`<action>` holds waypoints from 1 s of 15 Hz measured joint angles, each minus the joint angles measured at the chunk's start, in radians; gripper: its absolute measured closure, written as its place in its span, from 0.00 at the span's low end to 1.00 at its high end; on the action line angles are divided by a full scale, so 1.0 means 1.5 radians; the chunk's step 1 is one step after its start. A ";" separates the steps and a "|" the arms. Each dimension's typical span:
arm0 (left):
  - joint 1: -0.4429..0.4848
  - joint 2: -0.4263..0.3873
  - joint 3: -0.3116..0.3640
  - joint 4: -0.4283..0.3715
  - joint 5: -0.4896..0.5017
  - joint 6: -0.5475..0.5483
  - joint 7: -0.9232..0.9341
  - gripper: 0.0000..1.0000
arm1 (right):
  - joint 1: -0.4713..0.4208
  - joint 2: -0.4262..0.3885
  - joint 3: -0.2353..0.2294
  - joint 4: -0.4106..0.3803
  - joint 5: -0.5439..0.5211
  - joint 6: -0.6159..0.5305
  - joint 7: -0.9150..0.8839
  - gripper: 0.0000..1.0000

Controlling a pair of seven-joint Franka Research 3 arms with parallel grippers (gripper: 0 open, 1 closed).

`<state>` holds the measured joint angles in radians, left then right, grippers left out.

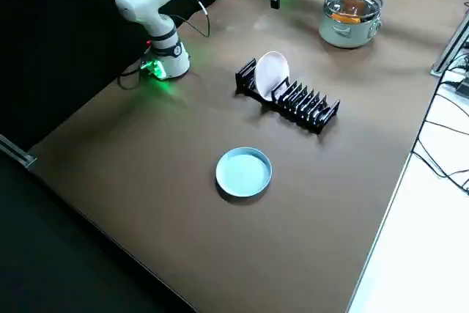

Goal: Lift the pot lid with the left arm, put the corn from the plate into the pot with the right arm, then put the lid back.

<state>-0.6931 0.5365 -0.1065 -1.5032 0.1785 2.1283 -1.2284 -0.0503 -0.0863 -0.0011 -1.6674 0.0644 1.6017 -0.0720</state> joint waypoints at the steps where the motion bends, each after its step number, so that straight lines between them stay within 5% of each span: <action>1: -0.002 0.003 0.000 0.000 0.005 0.002 -0.002 0.55 | 0.000 0.000 0.000 0.000 0.000 0.000 0.000 0.00; 15: -0.007 0.017 0.003 -0.003 0.020 0.007 -0.002 0.57 | 0.000 0.000 0.002 0.000 0.000 -0.008 0.000 0.00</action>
<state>-0.7041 0.5624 -0.1015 -1.5070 0.2091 2.1389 -1.2318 -0.0503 -0.0865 0.0022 -1.6674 0.0650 1.5903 -0.0723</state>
